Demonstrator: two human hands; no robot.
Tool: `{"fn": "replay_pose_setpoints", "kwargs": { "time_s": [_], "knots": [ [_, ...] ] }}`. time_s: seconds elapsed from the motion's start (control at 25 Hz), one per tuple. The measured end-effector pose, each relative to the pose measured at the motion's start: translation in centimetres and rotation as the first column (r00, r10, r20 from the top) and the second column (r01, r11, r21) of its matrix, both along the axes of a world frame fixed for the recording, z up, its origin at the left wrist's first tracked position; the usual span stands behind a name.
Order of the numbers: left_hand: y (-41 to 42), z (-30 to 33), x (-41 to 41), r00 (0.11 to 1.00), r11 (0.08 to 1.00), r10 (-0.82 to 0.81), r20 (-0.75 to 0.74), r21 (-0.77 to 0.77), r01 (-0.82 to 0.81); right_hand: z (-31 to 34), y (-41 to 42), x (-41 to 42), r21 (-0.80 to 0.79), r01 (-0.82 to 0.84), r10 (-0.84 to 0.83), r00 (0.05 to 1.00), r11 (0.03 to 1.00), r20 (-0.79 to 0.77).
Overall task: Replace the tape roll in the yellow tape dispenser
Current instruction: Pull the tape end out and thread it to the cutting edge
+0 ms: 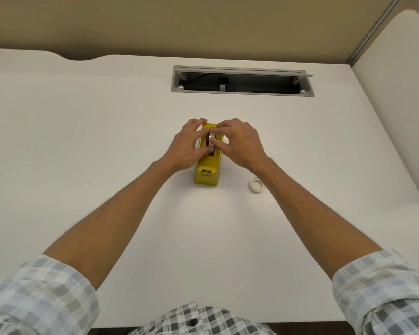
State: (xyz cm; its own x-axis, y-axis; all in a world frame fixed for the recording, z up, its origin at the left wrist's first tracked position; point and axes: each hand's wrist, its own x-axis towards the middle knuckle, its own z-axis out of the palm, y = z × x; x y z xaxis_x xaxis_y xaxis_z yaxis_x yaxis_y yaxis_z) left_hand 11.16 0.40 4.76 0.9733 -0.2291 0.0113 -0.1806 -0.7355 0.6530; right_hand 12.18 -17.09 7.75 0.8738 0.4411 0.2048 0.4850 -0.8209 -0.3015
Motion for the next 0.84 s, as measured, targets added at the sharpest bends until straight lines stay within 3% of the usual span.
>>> {"fn": "replay_pose_setpoints", "kwargs": {
  "time_s": [0.84],
  "knots": [
    [0.08, -0.93, 0.43, 0.998, 0.996, -0.003, 0.066, 0.094, -0.003, 0.24, 0.88, -0.74, -0.244, -0.059, 0.114, 0.969, 0.968, 0.22]
  ]
}}
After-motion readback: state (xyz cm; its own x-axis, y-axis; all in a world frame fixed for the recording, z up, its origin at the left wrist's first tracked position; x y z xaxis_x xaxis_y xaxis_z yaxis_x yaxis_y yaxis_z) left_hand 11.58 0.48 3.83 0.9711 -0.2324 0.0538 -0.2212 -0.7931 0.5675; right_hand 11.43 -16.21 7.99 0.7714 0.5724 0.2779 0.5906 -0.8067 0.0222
